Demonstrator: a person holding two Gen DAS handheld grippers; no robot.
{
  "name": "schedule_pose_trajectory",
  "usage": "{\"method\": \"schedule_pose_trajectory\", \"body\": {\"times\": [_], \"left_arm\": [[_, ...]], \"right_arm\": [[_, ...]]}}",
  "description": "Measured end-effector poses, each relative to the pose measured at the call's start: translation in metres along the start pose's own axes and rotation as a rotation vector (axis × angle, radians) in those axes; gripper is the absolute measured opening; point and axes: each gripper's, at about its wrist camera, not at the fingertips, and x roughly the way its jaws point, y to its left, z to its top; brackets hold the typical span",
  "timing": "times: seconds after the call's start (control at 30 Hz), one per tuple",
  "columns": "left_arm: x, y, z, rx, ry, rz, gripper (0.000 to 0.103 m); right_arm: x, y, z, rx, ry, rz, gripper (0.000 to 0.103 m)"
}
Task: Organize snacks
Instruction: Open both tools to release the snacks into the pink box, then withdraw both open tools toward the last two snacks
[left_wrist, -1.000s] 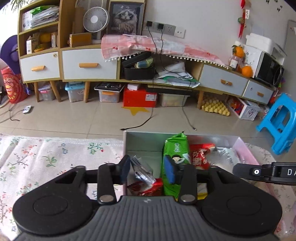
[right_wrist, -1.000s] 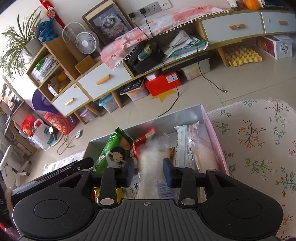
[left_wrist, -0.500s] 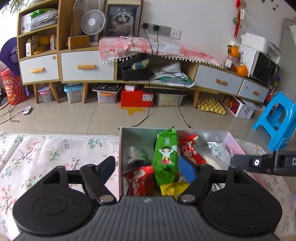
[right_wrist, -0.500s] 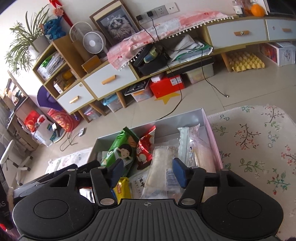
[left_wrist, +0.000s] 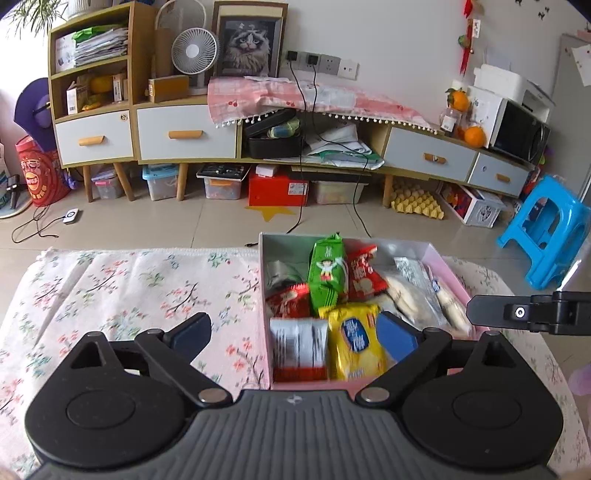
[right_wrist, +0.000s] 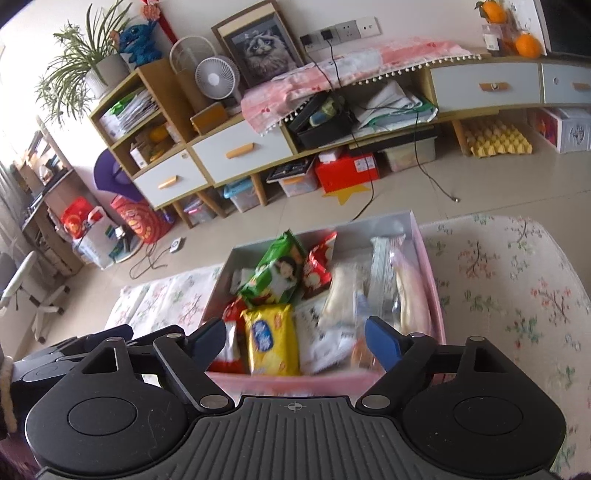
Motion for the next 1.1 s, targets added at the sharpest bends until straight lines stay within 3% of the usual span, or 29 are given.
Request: {"method": "schedule_pose_trajectory", "body": {"times": [0.33, 0.67, 0.83, 0.9, 1.1], "left_arm": [[-0.025, -0.001, -0.021, -0.014, 0.036, -0.006, 0.099], [-0.026, 0.002, -0.052, -0.045, 0.069, -0.03, 0.103], [-0.025, 0.001, -0.068, -0.007, 0.074, -0.014, 0.103], [-0.024, 0.0, -0.071, 0.012, 0.075, -0.017, 0.103], [-0.012, -0.01, -0.083, 0.096, 0.053, -0.006, 0.103]], "right_arm": [[-0.029, 0.005, -0.023, -0.039, 0.031, -0.067, 0.086], [-0.034, -0.002, -0.057, -0.086, 0.021, -0.1, 0.091], [-0.033, -0.007, -0.073, -0.18, -0.018, -0.158, 0.091], [-0.034, -0.01, -0.08, -0.224, -0.023, -0.169, 0.096], [-0.026, -0.019, -0.099, -0.339, 0.021, -0.187, 0.098]]}}
